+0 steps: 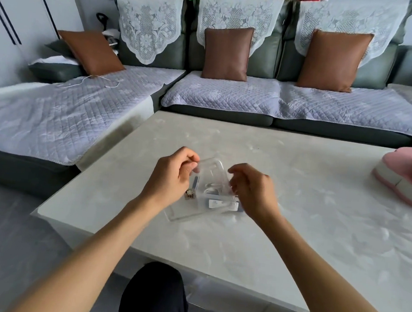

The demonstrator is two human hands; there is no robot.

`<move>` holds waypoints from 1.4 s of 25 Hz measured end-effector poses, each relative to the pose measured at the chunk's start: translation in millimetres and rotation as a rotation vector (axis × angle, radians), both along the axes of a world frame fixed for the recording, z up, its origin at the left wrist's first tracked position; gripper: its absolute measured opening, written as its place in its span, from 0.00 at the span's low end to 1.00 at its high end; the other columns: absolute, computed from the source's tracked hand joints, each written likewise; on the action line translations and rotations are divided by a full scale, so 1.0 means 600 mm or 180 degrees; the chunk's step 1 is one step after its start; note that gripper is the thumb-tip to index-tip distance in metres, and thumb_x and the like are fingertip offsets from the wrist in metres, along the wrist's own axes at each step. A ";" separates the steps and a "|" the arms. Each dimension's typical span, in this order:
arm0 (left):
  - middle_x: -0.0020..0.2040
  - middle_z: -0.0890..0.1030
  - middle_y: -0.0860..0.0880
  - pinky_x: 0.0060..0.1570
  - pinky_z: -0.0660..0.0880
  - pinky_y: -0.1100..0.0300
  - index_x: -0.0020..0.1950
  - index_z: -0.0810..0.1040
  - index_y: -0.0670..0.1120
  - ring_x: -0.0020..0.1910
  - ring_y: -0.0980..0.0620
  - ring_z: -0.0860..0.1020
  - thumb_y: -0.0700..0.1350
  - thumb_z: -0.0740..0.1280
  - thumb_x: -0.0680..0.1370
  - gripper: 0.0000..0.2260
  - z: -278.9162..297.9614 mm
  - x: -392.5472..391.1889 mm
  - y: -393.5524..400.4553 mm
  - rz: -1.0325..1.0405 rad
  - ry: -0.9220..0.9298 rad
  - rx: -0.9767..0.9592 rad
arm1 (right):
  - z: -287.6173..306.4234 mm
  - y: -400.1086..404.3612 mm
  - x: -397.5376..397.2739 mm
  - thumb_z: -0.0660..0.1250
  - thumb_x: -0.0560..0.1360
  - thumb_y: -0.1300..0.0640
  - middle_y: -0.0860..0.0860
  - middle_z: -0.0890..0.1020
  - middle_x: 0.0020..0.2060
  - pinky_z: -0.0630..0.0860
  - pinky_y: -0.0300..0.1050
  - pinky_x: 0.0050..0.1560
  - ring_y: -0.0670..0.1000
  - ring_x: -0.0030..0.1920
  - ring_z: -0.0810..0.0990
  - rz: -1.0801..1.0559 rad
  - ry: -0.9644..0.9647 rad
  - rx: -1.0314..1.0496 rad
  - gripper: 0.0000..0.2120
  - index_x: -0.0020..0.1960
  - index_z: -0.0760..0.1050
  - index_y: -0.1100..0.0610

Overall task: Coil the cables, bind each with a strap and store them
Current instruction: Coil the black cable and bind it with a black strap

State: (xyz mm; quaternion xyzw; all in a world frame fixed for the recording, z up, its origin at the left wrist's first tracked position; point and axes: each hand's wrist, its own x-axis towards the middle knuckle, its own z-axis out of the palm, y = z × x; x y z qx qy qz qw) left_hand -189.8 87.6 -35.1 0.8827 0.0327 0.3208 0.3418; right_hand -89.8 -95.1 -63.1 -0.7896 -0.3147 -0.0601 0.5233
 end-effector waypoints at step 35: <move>0.67 0.76 0.42 0.63 0.64 0.65 0.63 0.80 0.44 0.68 0.47 0.73 0.45 0.71 0.77 0.15 -0.154 0.100 0.010 0.0320 0.1009 0.0103 | -0.076 -0.004 0.120 0.55 0.77 0.63 0.62 0.76 0.37 0.63 0.45 0.36 0.61 0.40 0.70 -0.1158 0.1278 -0.1413 0.14 0.32 0.66 0.60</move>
